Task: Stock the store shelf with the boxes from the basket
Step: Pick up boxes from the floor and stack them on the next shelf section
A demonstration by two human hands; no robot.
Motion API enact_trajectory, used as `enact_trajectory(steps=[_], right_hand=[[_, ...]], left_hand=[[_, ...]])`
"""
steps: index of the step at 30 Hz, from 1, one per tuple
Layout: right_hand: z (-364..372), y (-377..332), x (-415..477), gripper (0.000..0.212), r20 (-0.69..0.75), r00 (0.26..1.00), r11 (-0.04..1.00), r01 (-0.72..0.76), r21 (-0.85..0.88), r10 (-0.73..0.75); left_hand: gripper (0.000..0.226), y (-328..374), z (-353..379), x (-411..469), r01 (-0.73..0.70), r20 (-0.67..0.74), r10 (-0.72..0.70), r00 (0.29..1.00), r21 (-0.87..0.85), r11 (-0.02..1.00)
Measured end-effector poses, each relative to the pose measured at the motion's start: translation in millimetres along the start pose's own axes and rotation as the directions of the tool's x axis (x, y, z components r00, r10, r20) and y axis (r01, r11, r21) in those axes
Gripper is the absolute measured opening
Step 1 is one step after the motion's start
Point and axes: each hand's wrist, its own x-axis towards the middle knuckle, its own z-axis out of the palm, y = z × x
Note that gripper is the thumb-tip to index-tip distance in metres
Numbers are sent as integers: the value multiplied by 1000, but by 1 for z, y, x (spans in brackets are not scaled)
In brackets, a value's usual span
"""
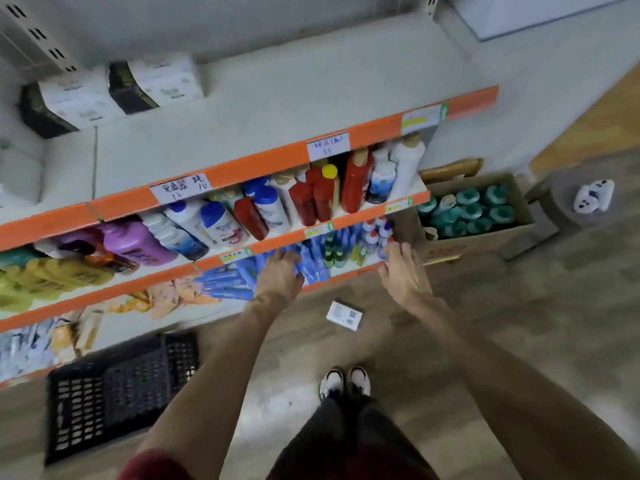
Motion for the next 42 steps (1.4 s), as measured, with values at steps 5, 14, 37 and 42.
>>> enact_trajectory(steps=[5, 14, 37, 42], right_hand=[[116, 82, -1, 42, 244, 962, 991, -132, 10, 125], [446, 210, 51, 46, 433, 870, 957, -284, 51, 235], [713, 326, 129, 29, 370, 839, 881, -463, 100, 399], [672, 297, 123, 29, 349, 864, 893, -430, 134, 363]], left_hand=[[44, -26, 145, 10, 60, 245, -65, 967, 28, 998], [54, -120, 473, 120, 7, 421, -99, 901, 215, 977], [77, -189, 750, 287, -267, 204, 181, 962, 573, 775], [84, -185, 691, 263, -229, 216, 132, 967, 518, 824]])
